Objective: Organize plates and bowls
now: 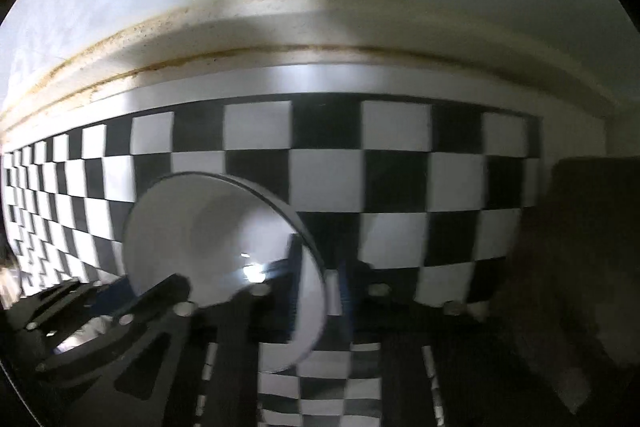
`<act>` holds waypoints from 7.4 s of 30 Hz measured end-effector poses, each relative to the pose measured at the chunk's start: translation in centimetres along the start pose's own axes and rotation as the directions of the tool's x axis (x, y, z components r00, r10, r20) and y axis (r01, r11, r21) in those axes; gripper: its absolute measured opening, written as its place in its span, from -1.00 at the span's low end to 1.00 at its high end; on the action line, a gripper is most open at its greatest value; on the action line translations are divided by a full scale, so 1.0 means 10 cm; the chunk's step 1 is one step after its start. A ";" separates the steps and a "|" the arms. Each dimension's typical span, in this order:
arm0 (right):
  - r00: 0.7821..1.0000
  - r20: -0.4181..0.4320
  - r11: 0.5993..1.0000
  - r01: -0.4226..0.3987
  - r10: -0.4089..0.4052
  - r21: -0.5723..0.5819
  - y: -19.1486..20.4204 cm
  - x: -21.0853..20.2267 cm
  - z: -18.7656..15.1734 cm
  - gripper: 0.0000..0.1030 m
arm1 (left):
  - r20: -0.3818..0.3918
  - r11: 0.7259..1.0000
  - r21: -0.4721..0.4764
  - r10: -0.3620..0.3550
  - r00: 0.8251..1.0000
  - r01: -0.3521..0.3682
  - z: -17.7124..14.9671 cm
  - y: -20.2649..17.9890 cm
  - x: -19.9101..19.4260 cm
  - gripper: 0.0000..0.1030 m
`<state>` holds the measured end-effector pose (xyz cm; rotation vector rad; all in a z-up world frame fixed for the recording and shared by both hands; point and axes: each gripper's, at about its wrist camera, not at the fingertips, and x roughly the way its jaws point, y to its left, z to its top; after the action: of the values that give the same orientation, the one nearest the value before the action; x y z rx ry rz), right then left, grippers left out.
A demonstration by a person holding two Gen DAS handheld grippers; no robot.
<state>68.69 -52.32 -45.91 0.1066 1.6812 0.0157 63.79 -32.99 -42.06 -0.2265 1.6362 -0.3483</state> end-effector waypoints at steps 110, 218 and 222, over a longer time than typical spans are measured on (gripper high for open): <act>0.991 -0.031 0.981 -0.124 0.130 0.149 0.38 -0.02 -3.52 -0.71 | -0.106 0.952 0.269 0.178 0.978 -0.144 -2.63 0.07 -0.50 -0.70; 0.818 0.087 0.757 -0.561 0.568 0.334 0.25 0.97 -3.57 0.25 | -0.261 0.973 0.188 -0.081 0.962 0.133 -2.32 0.49 0.19 -0.20; 0.802 0.085 0.736 -0.580 0.592 0.348 0.31 0.97 -3.52 0.23 | -0.254 0.975 0.188 -0.070 0.965 0.120 -2.28 0.50 0.15 -0.20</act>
<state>32.87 -46.57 -51.34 0.9254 1.6022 0.1892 41.29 -26.77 -43.67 -0.1111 1.8235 -0.6335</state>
